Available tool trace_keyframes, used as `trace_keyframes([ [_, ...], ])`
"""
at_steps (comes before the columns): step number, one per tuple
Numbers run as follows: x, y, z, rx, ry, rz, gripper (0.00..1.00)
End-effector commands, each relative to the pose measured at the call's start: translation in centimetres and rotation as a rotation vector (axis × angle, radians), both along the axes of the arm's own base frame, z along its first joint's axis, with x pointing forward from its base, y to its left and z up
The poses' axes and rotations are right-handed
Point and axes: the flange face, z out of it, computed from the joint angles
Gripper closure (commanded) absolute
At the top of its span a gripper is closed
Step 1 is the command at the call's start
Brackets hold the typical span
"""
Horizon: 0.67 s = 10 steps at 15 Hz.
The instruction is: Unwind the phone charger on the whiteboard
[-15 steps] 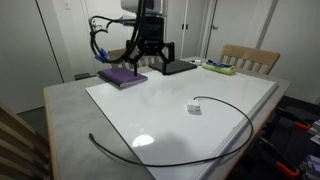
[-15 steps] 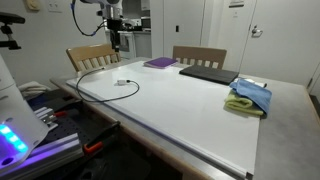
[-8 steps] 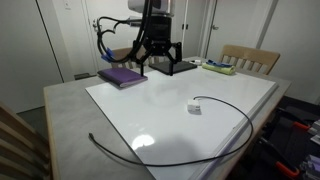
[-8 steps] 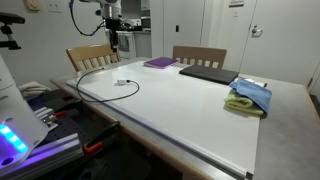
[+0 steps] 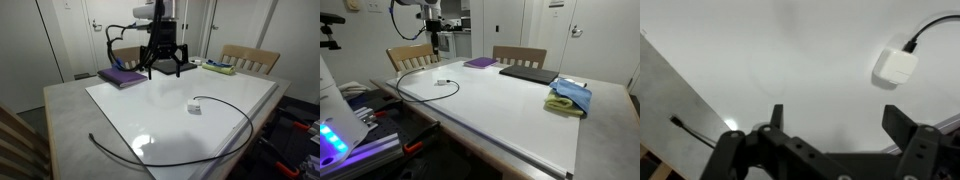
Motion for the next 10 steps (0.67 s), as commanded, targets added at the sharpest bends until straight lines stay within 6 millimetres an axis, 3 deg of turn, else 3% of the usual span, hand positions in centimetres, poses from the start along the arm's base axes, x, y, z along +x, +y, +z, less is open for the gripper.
trace_keyframes([
  [1,-2.9,-1.9,0.3,-0.078,-0.004,-0.074,0.0],
  [10,-9.0,-7.2,-0.9,-0.107,-0.045,-0.362,0.0],
])
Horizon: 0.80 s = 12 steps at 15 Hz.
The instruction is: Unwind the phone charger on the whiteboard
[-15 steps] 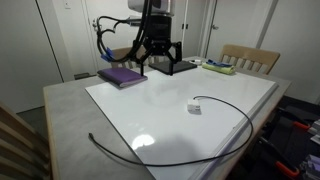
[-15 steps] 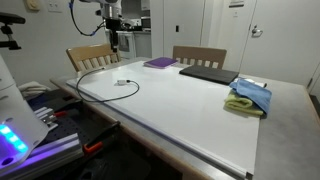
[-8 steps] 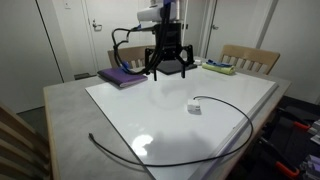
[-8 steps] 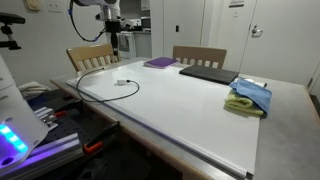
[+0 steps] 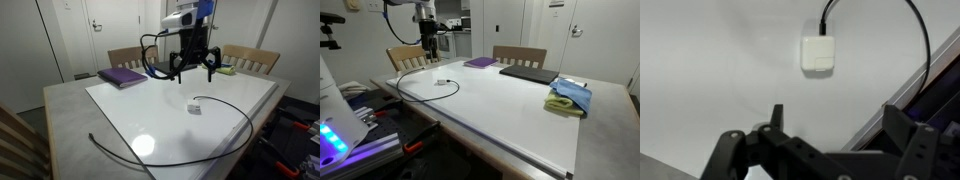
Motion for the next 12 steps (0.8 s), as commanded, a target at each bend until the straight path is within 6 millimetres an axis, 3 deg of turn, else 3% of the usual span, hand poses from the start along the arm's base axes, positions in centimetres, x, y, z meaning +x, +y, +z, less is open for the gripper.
trace_keyframes([
  [1,-2.9,-2.6,-0.4,0.048,-0.081,-0.051,0.0],
  [6,-4.7,-4.3,-3.1,0.217,-0.208,-0.089,0.0],
  [12,-6.1,-5.8,-4.2,0.245,-0.19,-0.033,0.0],
])
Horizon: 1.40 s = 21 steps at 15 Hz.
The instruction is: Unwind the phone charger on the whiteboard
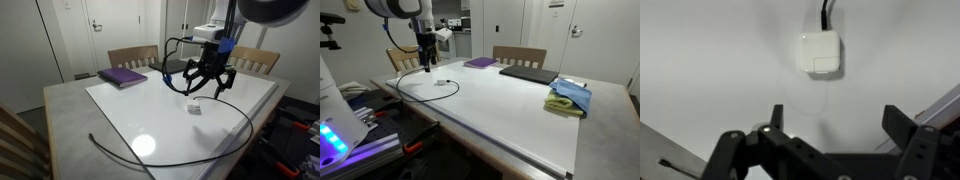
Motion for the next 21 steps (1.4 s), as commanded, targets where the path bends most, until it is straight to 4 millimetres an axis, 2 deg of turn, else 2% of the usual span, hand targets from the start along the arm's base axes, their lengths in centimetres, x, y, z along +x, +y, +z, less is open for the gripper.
trace_keyframes([
  [1,-0.8,-0.4,-0.7,0.008,-0.008,0.057,0.0],
  [7,-1.1,-1.0,-2.6,-0.007,-0.022,0.127,0.0],
  [12,-1.4,-1.0,-5.1,-0.086,-0.014,0.18,0.0],
  [15,-0.4,-1.0,-5.3,-0.128,-0.025,0.178,0.0],
  [17,0.5,-0.4,-5.2,-0.122,-0.048,0.152,0.0],
  [21,1.9,2.4,-5.2,-0.078,-0.052,0.121,0.0],
])
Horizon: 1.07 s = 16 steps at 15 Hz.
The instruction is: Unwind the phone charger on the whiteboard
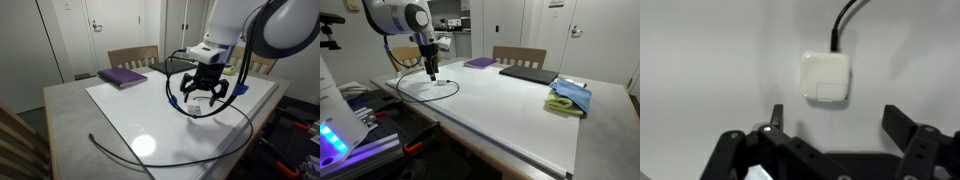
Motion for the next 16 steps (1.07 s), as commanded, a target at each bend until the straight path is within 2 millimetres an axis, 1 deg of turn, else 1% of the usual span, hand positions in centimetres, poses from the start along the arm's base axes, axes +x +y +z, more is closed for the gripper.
trace_keyframes([
  [1,1.7,1.7,-0.8,0.024,0.002,-0.015,0.0],
  [4,2.7,1.2,-1.3,0.015,-0.004,-0.037,0.0],
  [9,4.0,-0.1,-1.6,0.005,0.002,-0.061,0.0],
  [12,3.6,0.1,-2.8,0.003,0.05,-0.031,0.0],
  [16,2.2,0.2,-4.2,-0.012,0.113,0.002,0.0],
])
